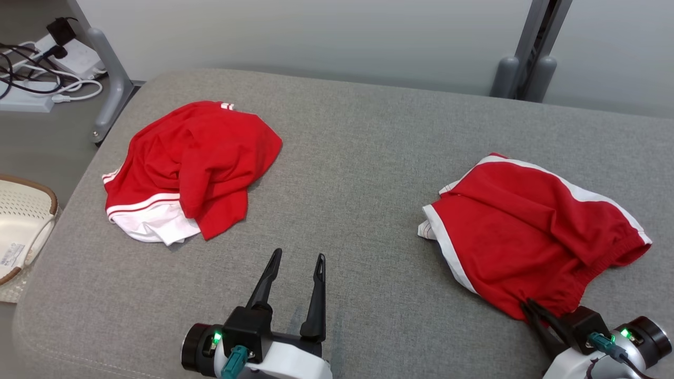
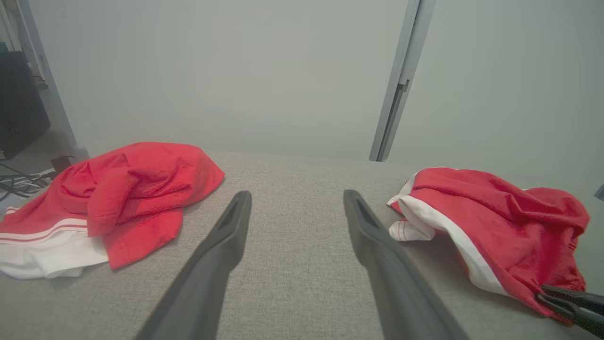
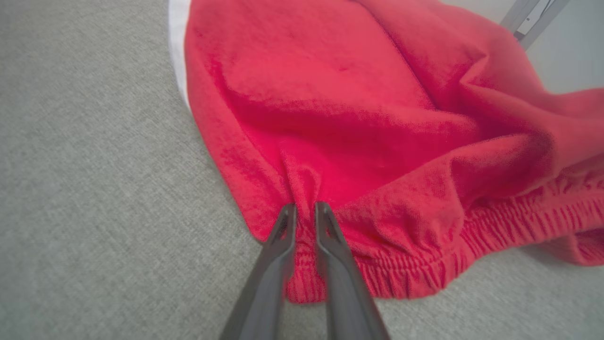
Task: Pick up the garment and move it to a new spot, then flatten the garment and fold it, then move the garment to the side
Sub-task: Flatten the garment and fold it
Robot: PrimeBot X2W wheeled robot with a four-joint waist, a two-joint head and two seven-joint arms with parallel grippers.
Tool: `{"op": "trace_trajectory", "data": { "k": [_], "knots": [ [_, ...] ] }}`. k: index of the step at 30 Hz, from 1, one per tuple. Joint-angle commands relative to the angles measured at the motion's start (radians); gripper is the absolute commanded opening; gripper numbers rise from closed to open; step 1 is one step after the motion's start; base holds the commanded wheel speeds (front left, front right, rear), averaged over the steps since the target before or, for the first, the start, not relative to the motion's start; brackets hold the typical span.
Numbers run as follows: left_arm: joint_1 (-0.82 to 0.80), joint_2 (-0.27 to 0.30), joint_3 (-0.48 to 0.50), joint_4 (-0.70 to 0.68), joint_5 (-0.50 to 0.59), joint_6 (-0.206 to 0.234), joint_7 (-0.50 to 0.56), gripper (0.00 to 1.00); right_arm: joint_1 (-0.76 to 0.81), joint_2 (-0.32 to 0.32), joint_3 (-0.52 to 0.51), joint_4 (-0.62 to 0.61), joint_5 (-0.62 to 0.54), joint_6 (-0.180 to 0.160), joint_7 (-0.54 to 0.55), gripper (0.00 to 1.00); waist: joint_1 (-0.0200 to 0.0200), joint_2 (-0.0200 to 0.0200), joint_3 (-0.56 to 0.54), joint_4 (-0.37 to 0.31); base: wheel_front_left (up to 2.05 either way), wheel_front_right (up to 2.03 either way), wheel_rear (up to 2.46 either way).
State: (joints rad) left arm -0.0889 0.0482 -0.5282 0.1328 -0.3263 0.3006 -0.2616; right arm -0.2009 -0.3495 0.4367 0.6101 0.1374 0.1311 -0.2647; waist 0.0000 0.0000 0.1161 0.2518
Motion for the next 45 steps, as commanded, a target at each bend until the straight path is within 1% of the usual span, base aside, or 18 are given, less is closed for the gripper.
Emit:
{"op": "trace_trajectory", "data": {
  "k": [1,6,11,16,21,23,24,27,29,31,36,38,39,41,43,44,45],
  "knots": [
    [0.004,0.004,-0.002,0.007,0.0,-0.007,-0.003,1.0,-0.002,-0.005,0.003,0.008,0.014,-0.001,0.001,0.0,0.0,0.0,-0.015,0.006,0.0,0.0,0.0],
    [0.025,0.004,0.02,0.034,0.006,-0.029,-0.003,1.0,0.011,0.022,0.028,-0.01,0.063,0.0,0.001,0.0,0.0,0.0,-0.068,0.005,0.0,0.0,0.0],
    [0.052,0.004,0.053,0.043,0.001,-0.06,-0.003,1.0,-0.005,0.062,0.077,-0.056,0.107,0.0,0.0,0.0,0.0,0.0,-0.117,-0.003,0.0,0.0,0.0],
    [0.065,0.004,0.087,0.044,-0.012,-0.075,-0.003,1.0,-0.075,0.093,0.151,-0.132,0.161,0.0,0.0,0.0,0.0,0.0,-0.144,-0.017,0.0,0.0,0.0],
    [0.072,0.004,0.121,0.039,-0.017,-0.088,-0.003,1.0,-0.189,0.133,0.206,-0.22,0.257,0.0,0.0,0.0,0.0,0.0,-0.166,-0.031,0.0,0.0,0.0],
    [0.077,0.004,0.13,0.037,-0.02,-0.09,-0.003,1.0,-0.233,0.142,0.207,-0.258,0.298,0.0,0.0,0.0,0.0,0.0,-0.173,-0.035,0.0,0.0,0.0],
    [0.077,0.004,0.13,0.037,-0.02,-0.09,-0.003,1.0,-0.233,0.142,0.207,-0.258,0.298,0.0,0.0,0.0,0.0,0.0,-0.173,-0.035,0.0,0.0,0.0],
    [0.081,0.004,0.142,0.037,-0.018,-0.095,-0.003,1.0,-0.284,0.137,0.179,-0.311,0.368,0.0,0.0,0.0,0.0,0.0,-0.181,-0.042,0.0,0.0,0.0],
    [0.083,0.004,0.147,0.037,-0.018,-0.097,-0.003,1.0,-0.299,0.123,0.141,-0.338,0.418,0.0,0.0,0.0,0.0,0.0,-0.185,-0.046,0.0,0.0,0.0],
    [0.09,0.004,0.151,0.037,-0.02,-0.099,-0.003,1.0,-0.297,0.093,0.098,-0.349,0.462,0.0,0.0,0.0,0.0,0.0,-0.188,-0.047,0.0,0.0,0.0],
    [0.093,0.004,0.152,0.032,-0.02,-0.1,-0.003,1.0,-0.241,-0.038,0.014,-0.295,0.481,0.0,0.0,0.0,0.0,0.0,-0.18,-0.046,0.0,0.0,0.0],
    [0.091,0.004,0.15,0.032,-0.015,-0.097,-0.003,1.0,-0.214,-0.079,-0.014,-0.245,0.513,0.0,0.0,0.0,0.0,0.0,-0.169,-0.05,0.0,0.0,0.0],
    [0.088,0.004,0.148,0.034,-0.011,-0.097,-0.003,1.0,-0.204,-0.11,-0.014,-0.215,0.508,0.0,0.0,0.0,0.0,0.0,-0.163,-0.051,0.0,0.0,0.0],
    [0.082,0.004,0.142,0.035,-0.007,-0.094,-0.003,1.0,-0.177,-0.141,-0.006,-0.144,0.548,0.0,0.0,0.0,0.0,0.0,-0.152,-0.055,0.0,0.0,0.0],
    [0.075,0.004,0.136,0.037,-0.005,-0.092,-0.003,1.0,-0.166,-0.182,-0.016,-0.063,0.559,0.0,0.0,0.0,0.0,0.0,-0.141,-0.058,0.0,0.0,0.0],
    [0.068,0.004,0.13,0.036,-0.003,-0.089,-0.003,1.0,-0.15,-0.191,-0.032,0.023,0.586,0.0,0.0,0.0,0.0,0.0,-0.134,-0.061,0.0,0.0,0.0],
    [0.065,0.004,0.126,0.037,-0.002,-0.088,-0.003,1.0,-0.141,-0.199,-0.039,0.077,0.591,0.0,0.0,0.0,0.0,0.0,-0.131,-0.062,0.0,0.0,0.0]
  ]
}}
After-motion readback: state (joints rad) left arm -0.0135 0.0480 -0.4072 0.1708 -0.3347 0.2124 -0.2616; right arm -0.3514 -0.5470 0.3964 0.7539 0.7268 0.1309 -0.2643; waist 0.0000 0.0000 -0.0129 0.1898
